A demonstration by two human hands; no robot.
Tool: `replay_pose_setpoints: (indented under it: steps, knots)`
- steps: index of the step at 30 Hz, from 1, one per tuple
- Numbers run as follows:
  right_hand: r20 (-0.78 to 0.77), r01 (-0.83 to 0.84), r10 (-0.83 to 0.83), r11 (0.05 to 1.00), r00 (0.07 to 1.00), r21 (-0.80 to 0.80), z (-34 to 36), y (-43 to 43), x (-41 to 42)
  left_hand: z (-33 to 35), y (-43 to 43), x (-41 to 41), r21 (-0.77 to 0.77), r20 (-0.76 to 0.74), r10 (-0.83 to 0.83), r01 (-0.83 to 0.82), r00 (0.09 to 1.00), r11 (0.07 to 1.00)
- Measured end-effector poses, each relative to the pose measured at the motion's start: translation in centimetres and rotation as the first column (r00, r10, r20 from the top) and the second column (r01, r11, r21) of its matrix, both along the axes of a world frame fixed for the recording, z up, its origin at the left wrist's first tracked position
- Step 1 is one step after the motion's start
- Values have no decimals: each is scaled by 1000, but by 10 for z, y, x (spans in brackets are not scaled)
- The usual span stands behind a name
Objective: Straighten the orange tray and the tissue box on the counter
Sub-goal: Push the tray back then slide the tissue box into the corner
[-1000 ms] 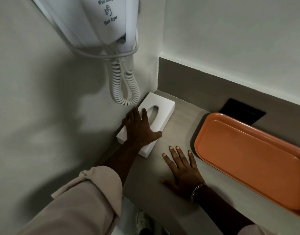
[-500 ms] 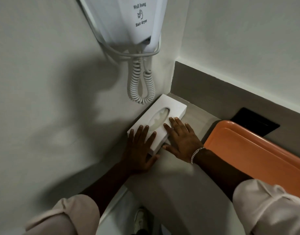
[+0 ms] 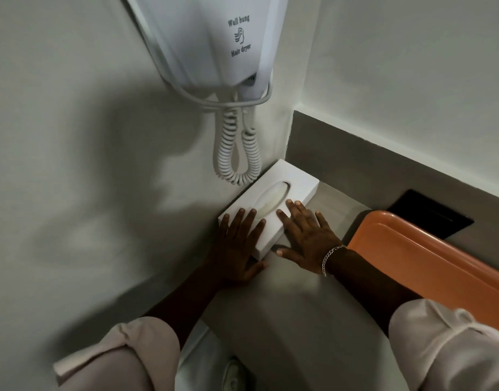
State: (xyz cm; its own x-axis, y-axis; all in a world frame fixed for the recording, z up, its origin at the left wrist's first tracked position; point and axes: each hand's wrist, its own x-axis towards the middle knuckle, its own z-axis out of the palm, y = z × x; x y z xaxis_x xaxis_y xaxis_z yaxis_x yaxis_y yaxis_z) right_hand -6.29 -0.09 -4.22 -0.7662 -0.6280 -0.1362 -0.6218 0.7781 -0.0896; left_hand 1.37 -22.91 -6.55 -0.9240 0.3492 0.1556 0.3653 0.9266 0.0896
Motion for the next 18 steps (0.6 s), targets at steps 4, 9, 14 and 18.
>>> replay_pose_setpoints:
  steps: [4,9,14,18]
  knots:
    - [28,11,-12,1000,1000,13,5,-1,-14,3,-2,-18,-30,41,-14,15,999,999]
    - [30,12,-13,999,999,33,4,1,-33,4,5,-35,-29,63,-1,3,998,1000]
    - [28,37,-38,998,999,41,3,5,-46,4,11,-54,7,39,8,-8,999,1000]
    - [51,49,-51,998,997,45,4,4,-52,2,11,-63,4,18,18,-18,1000,1000]
